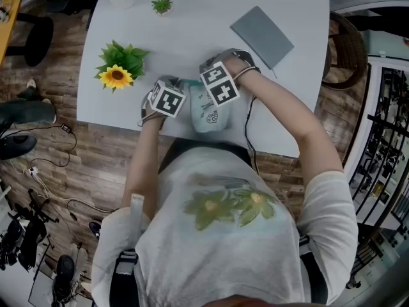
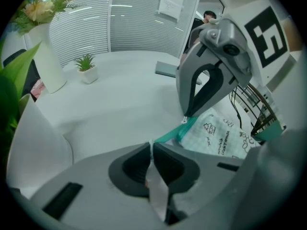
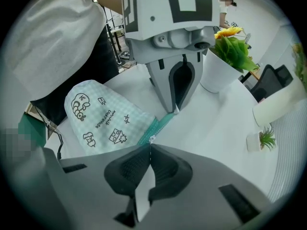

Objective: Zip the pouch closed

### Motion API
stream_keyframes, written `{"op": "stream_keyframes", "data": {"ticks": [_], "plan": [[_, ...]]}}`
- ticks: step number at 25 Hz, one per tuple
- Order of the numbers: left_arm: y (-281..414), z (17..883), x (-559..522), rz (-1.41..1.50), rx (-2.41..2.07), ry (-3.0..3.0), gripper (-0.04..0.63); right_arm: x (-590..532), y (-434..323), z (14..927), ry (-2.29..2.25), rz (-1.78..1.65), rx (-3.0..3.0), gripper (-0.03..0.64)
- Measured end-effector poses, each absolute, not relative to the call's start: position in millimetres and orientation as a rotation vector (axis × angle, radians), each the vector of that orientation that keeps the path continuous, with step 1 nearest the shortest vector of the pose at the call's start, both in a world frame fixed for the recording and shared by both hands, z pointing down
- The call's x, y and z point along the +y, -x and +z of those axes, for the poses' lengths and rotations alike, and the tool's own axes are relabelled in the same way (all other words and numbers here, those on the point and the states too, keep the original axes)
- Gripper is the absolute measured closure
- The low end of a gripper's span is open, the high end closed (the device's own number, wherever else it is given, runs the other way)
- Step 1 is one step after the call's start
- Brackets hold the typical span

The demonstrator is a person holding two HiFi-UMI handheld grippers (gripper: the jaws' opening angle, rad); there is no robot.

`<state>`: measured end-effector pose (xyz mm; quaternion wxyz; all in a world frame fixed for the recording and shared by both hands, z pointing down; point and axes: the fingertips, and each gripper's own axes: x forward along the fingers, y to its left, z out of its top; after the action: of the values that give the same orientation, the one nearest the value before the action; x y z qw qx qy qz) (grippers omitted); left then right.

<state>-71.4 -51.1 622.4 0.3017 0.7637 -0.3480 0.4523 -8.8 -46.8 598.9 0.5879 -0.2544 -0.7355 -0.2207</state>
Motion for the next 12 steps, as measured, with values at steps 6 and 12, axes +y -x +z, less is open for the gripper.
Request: {"op": "stream_keyframes", "data": {"ticks": [6, 12], "plan": [[71.7, 623.0, -52.0, 1.195, -0.927, -2.028, 0.571, -47.1, 6.2, 597.8, 0.553, -0.470, -1.760, 0.599], [71.9, 623.2, -52.4, 1.195, -0.930, -2.032, 0.571, -47.3, 4.4, 598.7, 0.565, -0.490, -1.725, 0.599]]}}
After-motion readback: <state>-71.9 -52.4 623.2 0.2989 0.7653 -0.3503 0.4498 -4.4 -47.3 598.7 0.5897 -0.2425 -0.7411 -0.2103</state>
